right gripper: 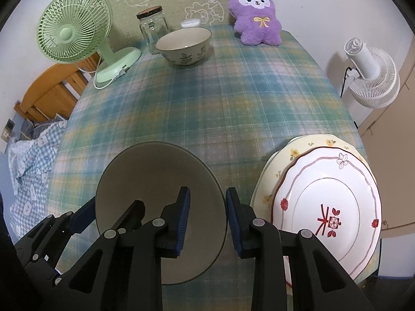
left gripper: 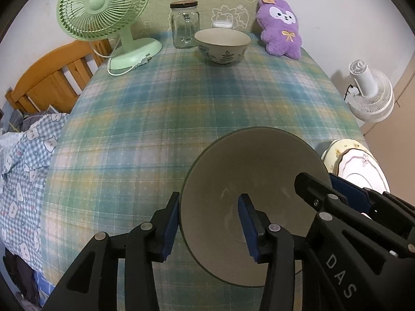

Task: Organize plates and bowls
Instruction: 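Lower the bowl beside the plate stack and open both grippers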

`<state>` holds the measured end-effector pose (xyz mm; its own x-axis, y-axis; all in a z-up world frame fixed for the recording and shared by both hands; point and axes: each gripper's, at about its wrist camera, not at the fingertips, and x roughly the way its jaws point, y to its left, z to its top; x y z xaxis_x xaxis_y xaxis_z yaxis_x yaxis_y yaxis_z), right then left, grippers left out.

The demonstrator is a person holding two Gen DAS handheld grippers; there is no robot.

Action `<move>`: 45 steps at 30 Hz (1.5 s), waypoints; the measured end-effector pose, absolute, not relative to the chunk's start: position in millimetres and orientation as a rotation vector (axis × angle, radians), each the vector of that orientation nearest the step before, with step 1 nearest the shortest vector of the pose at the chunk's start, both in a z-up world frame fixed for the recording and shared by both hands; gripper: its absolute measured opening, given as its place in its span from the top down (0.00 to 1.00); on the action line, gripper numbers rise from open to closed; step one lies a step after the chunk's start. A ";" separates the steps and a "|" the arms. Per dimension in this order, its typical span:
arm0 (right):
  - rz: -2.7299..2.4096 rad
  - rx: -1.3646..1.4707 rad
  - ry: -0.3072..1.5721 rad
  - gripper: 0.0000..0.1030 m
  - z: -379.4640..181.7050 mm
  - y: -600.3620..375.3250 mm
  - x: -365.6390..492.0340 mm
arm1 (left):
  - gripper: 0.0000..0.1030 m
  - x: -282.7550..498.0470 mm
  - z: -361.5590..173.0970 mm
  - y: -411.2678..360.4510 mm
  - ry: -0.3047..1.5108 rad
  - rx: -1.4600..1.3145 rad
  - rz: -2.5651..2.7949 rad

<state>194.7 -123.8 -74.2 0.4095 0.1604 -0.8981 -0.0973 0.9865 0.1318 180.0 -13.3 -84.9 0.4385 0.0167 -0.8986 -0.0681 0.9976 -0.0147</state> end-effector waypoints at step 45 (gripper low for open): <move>0.137 0.011 0.820 0.33 77.2 -127.0 332.4 | 0.14 317.8 57.6 14.0 0.817 -0.047 0.069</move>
<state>332.4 -127.0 77.2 0.6740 0.1255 -0.7280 -0.1174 0.9911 0.0622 317.8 14.0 57.6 0.6821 0.0435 -0.7299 -0.0800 0.9967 -0.0154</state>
